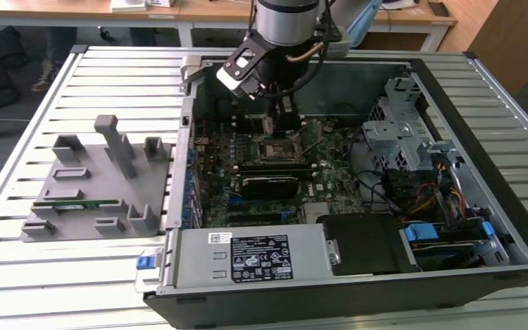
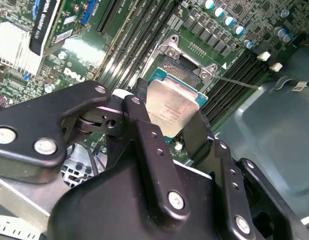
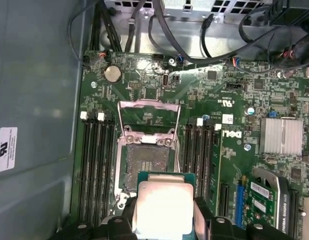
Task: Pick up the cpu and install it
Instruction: 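Place the cpu into insertion slot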
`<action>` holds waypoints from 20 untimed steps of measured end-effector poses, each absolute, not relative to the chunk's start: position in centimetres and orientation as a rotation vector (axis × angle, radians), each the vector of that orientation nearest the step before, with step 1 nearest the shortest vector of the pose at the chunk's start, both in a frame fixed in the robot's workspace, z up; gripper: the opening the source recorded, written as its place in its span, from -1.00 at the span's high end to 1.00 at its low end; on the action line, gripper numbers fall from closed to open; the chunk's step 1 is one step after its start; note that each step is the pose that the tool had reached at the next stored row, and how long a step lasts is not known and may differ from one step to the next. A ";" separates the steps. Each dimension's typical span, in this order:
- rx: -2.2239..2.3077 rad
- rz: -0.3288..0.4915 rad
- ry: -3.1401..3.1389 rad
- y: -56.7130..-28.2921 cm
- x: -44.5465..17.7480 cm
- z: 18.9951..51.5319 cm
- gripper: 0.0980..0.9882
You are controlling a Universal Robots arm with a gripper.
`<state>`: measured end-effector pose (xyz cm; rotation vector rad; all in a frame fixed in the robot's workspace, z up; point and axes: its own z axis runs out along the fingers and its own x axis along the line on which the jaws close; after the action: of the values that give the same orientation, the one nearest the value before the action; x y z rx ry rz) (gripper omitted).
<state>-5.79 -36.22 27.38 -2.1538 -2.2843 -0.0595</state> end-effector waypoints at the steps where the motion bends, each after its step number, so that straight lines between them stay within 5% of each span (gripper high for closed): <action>1: -2.154 -0.059 -2.284 -36.2 -5.7 27.2 0.02; 20: -2.153 -0.062 -2.283 -35.7 -5.3 25.6 0.02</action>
<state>-5.33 -35.66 25.61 -2.1526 -2.2828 -0.0622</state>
